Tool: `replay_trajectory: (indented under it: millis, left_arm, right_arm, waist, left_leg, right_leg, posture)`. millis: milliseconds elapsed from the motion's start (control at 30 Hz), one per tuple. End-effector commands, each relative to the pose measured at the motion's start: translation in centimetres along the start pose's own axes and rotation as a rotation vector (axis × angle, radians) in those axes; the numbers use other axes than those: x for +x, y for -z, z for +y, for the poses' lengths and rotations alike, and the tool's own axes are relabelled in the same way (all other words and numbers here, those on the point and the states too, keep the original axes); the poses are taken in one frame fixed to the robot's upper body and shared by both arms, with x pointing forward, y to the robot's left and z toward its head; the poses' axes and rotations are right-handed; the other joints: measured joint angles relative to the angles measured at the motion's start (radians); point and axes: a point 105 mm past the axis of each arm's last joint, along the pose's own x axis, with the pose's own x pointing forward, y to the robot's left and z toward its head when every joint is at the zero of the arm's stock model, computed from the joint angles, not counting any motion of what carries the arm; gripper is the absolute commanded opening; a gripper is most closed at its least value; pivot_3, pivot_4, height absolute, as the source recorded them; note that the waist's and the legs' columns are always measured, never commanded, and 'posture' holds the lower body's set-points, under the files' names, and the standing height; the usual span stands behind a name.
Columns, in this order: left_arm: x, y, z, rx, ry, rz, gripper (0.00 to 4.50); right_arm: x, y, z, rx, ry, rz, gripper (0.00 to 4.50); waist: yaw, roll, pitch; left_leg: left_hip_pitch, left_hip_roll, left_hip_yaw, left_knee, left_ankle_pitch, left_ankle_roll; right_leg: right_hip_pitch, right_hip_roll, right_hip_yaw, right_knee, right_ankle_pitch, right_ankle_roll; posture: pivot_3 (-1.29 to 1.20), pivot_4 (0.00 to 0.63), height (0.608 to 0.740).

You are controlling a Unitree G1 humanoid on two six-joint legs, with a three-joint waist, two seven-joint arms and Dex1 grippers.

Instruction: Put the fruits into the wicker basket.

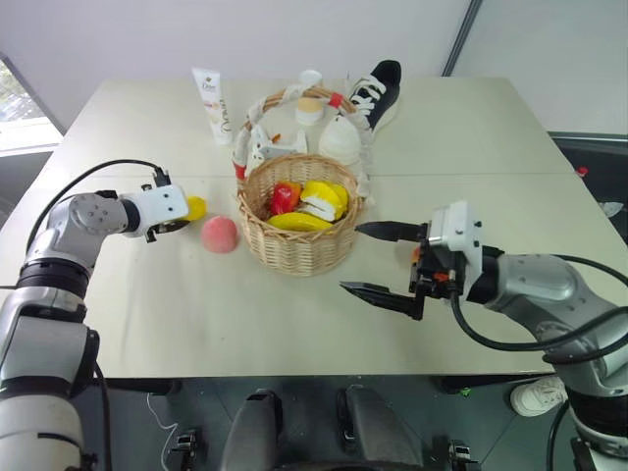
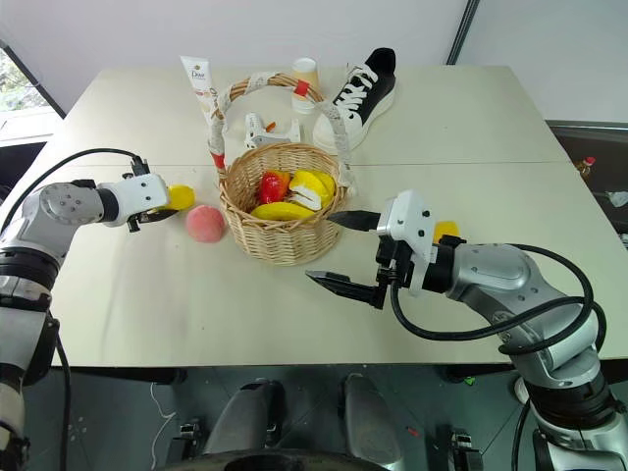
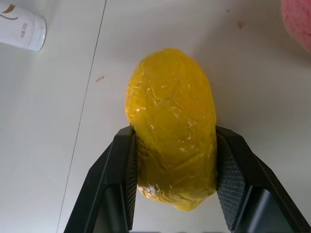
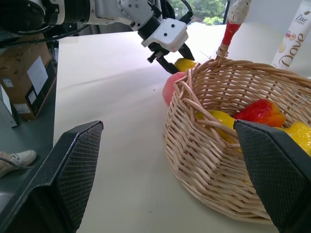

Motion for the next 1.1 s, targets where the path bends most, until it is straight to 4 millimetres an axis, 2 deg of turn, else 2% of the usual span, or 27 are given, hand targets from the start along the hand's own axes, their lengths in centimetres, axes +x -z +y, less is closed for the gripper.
replay_trajectory:
  millis: [33,167,233,300,367,433,533,600,700,767,800,900,1033,1100]
  left_arm:
    - [-3.7,0.9,3.4,-0.191,-0.175,-0.072,1.80]
    - [-7.1,-1.0,4.9,-0.391,-0.256,-0.287,1.80]
    - [-9.5,-4.6,4.3,-0.501,-0.217,-0.499,1.80]
    - [-11.0,-8.4,2.1,-0.516,-0.108,-0.628,1.80]
    - [-11.2,-12.7,-0.4,-0.497,0.010,-0.720,1.80]
    - [-10.8,-16.2,-1.9,-0.497,0.077,-0.793,1.80]
    - [-8.8,-19.9,-3.1,-0.480,0.092,-0.817,1.80]
    - [-8.0,-20.6,-3.1,-0.479,0.077,-0.809,1.80]
    - [-5.5,-21.1,-2.8,-0.510,0.045,-0.783,1.80]
    - [-5.1,-21.2,-2.7,-0.538,0.052,-0.792,2.69]
    - [-5.1,-21.2,-2.5,-0.545,0.050,-0.797,2.99]
    - [-5.7,-21.3,-2.0,-0.558,0.047,-0.826,4.47]
    - [-8.6,-20.4,-1.3,-0.621,0.093,-0.908,4.47]
    - [-9.8,-18.4,-1.2,-0.665,0.125,-0.879,4.47]
  right_arm:
    - [-0.2,-0.9,0.6,-0.055,-0.004,-0.034,4.50]
    - [-0.6,-0.6,0.4,-0.058,0.008,-0.030,4.50]
    - [-0.7,-0.4,0.0,-0.061,0.017,-0.027,4.50]
    - [-0.8,-0.3,-0.5,-0.066,0.024,-0.023,4.50]
    - [-0.8,-0.4,-1.1,-0.073,0.027,-0.024,4.50]
    - [-0.7,-0.5,-1.5,-0.079,0.023,-0.030,4.50]
    - [-0.3,-0.7,-1.7,-0.086,0.014,-0.039,4.50]
    - [-0.2,-0.8,-1.8,-0.088,0.012,-0.043,4.50]
    - [0.0,-1.0,-1.9,-0.092,0.019,-0.051,4.50]
    - [0.0,-1.0,-1.9,-0.094,0.026,-0.051,4.50]
    - [0.0,-1.0,-1.9,-0.094,0.029,-0.050,4.50]
    - [0.0,-1.0,-1.9,-0.095,0.039,-0.049,4.50]
    - [0.0,-1.1,-1.8,-0.095,0.050,-0.049,4.50]
    - [0.0,-1.1,-1.7,-0.096,0.052,-0.047,4.50]
  waist:
    - [-0.005,0.000,0.000]
    - [-0.001,0.000,0.000]
    - [0.000,-0.001,0.000]
    - [0.002,-0.001,0.000]
    - [0.007,-0.001,0.000]
    - [0.009,-0.001,0.000]
    - [0.007,-0.001,0.000]
    - [-0.002,-0.001,0.000]
    - [-0.006,-0.001,0.000]
    - [-0.006,-0.001,0.000]
    - [-0.006,-0.001,0.000]
    - [0.000,-0.001,0.000]
    - [-0.001,-0.001,0.000]
    - [-0.004,-0.001,0.000]
  left_leg:
    - [0.000,0.000,0.000,0.000,0.000,0.000]
    - [-0.001,0.001,0.000,0.000,0.000,0.000]
    - [-0.001,0.003,0.000,0.001,0.000,0.000]
    - [-0.001,0.004,0.000,0.001,0.000,0.000]
    - [0.001,0.004,0.000,0.001,0.000,0.000]
    - [0.002,0.002,0.000,0.002,0.000,0.000]
    - [0.003,0.000,0.000,0.003,0.000,0.000]
    - [0.003,-0.001,0.001,0.002,0.000,0.000]
    - [0.004,0.000,0.002,0.001,0.000,0.000]
    - [0.004,0.000,0.002,0.001,0.000,0.000]
    - [0.004,0.000,0.002,0.001,0.000,0.000]
    - [0.003,0.000,0.002,0.001,0.000,0.000]
    - [0.003,0.000,0.002,0.001,0.000,0.000]
    - [0.003,0.000,0.002,0.001,0.000,0.000]
  right_leg:
    - [-0.001,0.000,0.000,0.000,0.000,0.000]
    - [-0.002,0.000,0.000,0.002,0.000,0.000]
    - [-0.002,-0.001,0.000,0.003,0.000,0.000]
    - [-0.002,-0.003,0.002,0.003,0.000,0.000]
    - [0.000,-0.004,0.004,0.002,0.000,0.000]
    - [0.002,-0.003,0.004,0.002,0.000,0.000]
    - [0.004,-0.002,0.004,0.002,0.000,0.001]
    - [0.003,0.000,0.005,0.002,0.001,0.001]
    - [0.001,0.002,0.007,0.003,0.000,0.001]
    - [0.000,0.004,0.007,0.003,0.000,0.001]
    - [0.000,0.004,0.007,0.003,0.000,0.001]
    - [0.000,0.003,0.007,0.003,0.000,0.001]
    - [0.000,0.002,0.007,0.003,0.000,0.001]
    - [0.000,0.002,0.007,0.003,0.000,0.001]
  posture:
    - [0.00,0.150,0.740]
    - [0.00,0.150,0.740]
    - [0.00,0.150,0.740]
    - [0.00,0.150,0.740]
    - [0.00,0.150,0.740]
    - [0.00,0.150,0.740]
    - [0.00,0.150,0.740]
    - [0.00,0.150,0.740]
    - [0.00,0.150,0.740]
    - [0.00,0.150,0.740]
    - [0.00,0.150,0.740]
    - [0.00,0.150,0.740]
    - [0.00,0.150,0.740]
    - [0.00,0.150,0.740]
